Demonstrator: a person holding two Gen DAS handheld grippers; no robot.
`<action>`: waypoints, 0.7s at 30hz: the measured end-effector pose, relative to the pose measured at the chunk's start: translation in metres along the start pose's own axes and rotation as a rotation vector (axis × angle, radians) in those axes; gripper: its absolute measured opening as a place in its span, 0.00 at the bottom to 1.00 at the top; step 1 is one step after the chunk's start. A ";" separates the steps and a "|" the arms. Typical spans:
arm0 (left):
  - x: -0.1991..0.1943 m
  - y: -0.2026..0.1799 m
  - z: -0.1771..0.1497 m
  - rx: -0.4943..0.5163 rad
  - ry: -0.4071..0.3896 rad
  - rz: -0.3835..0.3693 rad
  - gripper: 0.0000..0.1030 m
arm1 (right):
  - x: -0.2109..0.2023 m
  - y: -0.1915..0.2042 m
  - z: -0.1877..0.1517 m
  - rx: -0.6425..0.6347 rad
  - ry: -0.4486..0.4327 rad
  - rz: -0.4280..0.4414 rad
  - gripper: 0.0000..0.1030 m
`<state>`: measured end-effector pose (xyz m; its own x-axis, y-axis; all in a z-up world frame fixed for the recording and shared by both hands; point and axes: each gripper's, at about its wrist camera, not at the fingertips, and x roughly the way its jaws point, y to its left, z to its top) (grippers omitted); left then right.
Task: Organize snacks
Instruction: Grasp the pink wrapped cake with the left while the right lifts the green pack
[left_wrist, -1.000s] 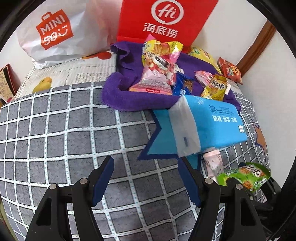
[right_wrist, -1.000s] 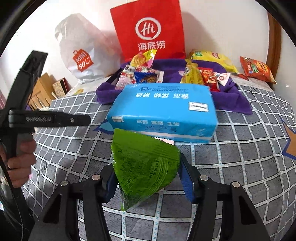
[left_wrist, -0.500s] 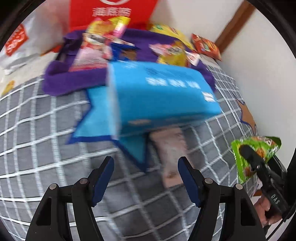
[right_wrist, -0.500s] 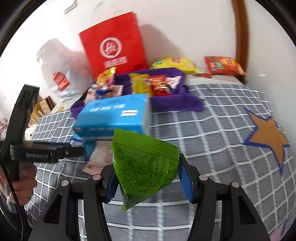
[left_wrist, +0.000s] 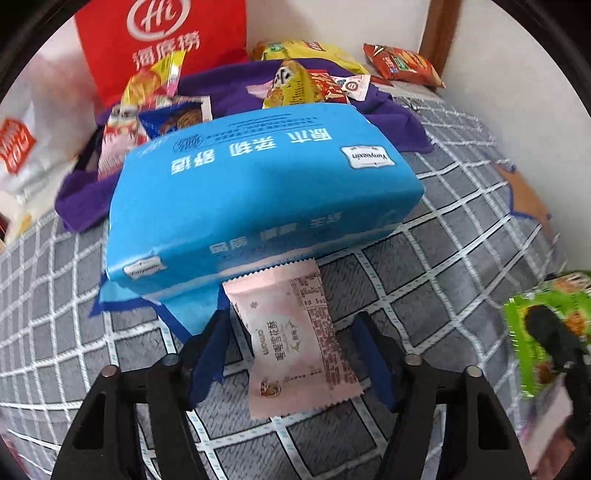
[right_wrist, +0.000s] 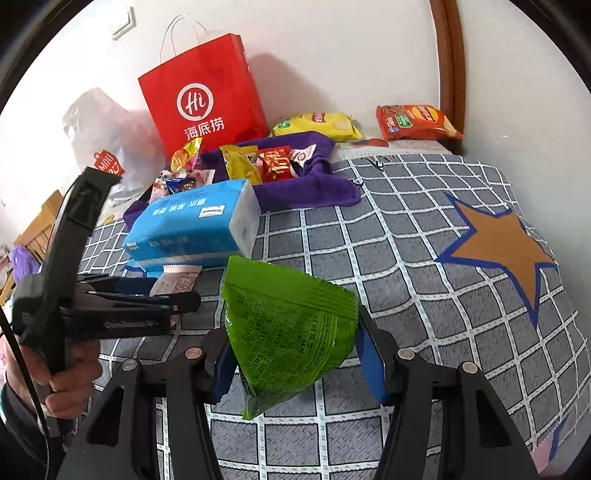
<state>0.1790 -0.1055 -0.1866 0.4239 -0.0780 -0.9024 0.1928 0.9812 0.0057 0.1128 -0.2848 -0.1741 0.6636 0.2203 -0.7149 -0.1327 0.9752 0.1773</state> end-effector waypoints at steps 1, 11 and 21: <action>-0.001 -0.001 0.000 0.005 -0.012 0.002 0.54 | 0.000 0.000 -0.001 -0.001 0.001 0.000 0.55; -0.012 0.012 -0.006 -0.018 0.001 -0.062 0.30 | 0.002 0.000 0.000 0.012 0.016 -0.005 0.54; -0.038 0.049 -0.018 -0.085 0.002 -0.166 0.30 | 0.006 0.026 0.022 -0.025 0.008 0.017 0.52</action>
<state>0.1568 -0.0510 -0.1591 0.3906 -0.2396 -0.8888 0.1845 0.9663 -0.1794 0.1296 -0.2587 -0.1584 0.6548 0.2370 -0.7177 -0.1621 0.9715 0.1728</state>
